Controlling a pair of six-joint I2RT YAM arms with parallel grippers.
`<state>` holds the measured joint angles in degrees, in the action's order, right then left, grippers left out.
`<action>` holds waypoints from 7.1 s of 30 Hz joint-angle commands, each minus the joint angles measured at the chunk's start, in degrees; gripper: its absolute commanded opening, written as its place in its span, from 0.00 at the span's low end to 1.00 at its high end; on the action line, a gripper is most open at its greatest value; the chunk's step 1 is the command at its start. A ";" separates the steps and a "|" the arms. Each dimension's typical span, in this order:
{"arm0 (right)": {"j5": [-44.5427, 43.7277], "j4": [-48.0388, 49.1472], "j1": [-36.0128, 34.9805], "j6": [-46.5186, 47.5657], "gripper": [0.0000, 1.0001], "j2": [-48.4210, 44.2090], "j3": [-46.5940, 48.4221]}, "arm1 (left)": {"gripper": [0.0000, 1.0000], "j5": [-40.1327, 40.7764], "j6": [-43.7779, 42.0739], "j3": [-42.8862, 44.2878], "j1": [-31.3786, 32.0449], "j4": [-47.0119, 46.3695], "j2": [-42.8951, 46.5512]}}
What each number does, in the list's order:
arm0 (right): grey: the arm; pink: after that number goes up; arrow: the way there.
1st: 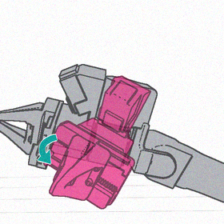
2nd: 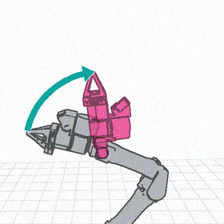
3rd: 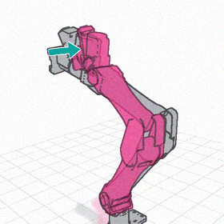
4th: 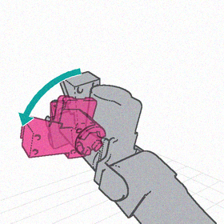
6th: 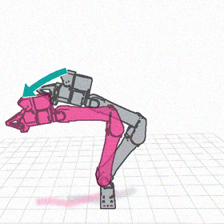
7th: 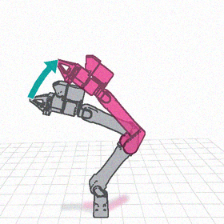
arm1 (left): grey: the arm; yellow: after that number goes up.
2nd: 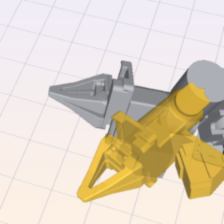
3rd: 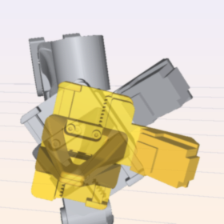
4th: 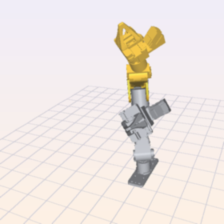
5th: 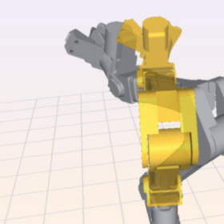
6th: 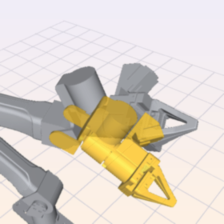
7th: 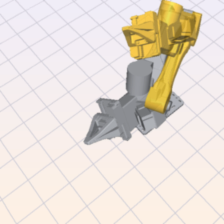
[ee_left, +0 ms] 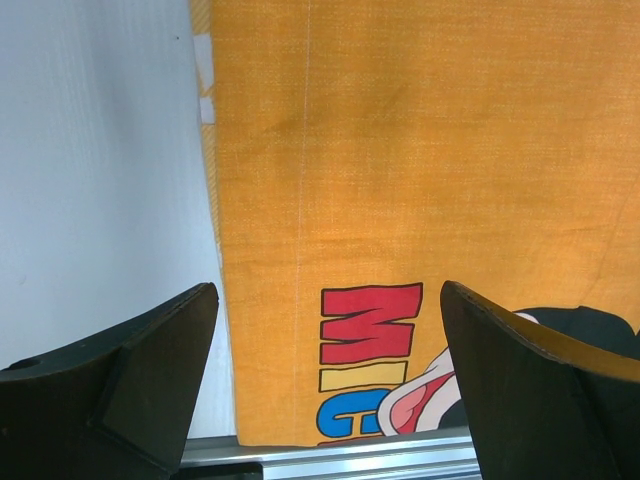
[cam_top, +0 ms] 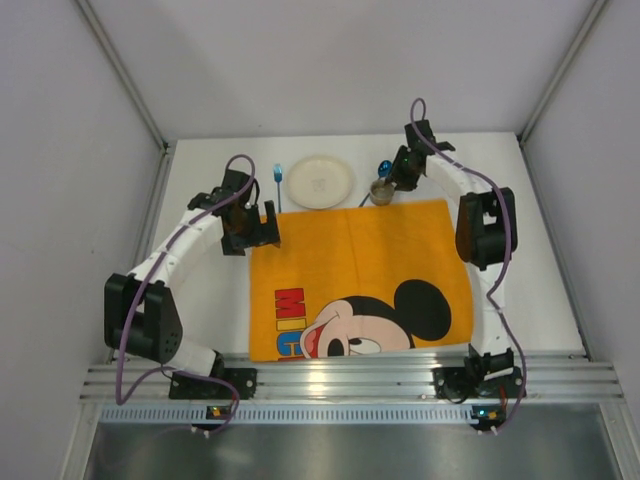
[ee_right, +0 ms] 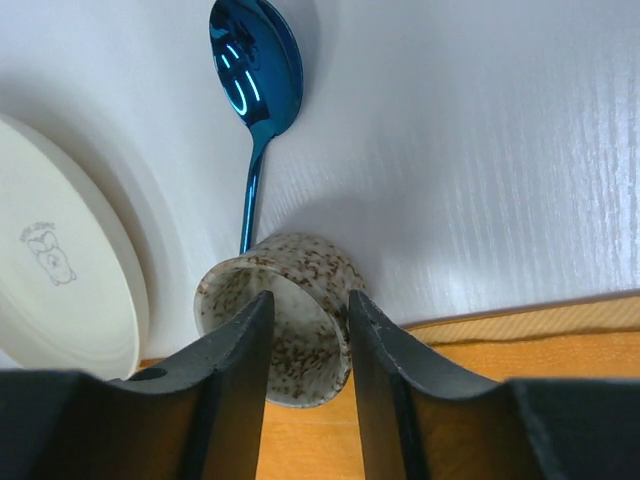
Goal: Set the dinner table for one person
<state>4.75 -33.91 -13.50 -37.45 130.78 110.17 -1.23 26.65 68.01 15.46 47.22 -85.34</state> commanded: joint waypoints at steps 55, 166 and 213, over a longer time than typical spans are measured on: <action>2.80 18.36 9.10 6.60 0.13 -37.88 -51.98 | 0.98 11.08 -5.56 31.73 -0.70 -0.20 -24.95; 0.96 5.00 -10.85 -5.53 0.16 13.97 17.01 | 0.62 5.10 11.67 -17.66 11.25 -10.40 2.99; 10.02 7.12 -12.96 5.81 0.65 -46.49 -58.41 | 0.80 15.56 3.40 8.72 8.00 -0.29 -1.32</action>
<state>14.37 -24.32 -25.19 -34.22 87.96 49.50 12.78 30.63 76.88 23.70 46.35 -89.49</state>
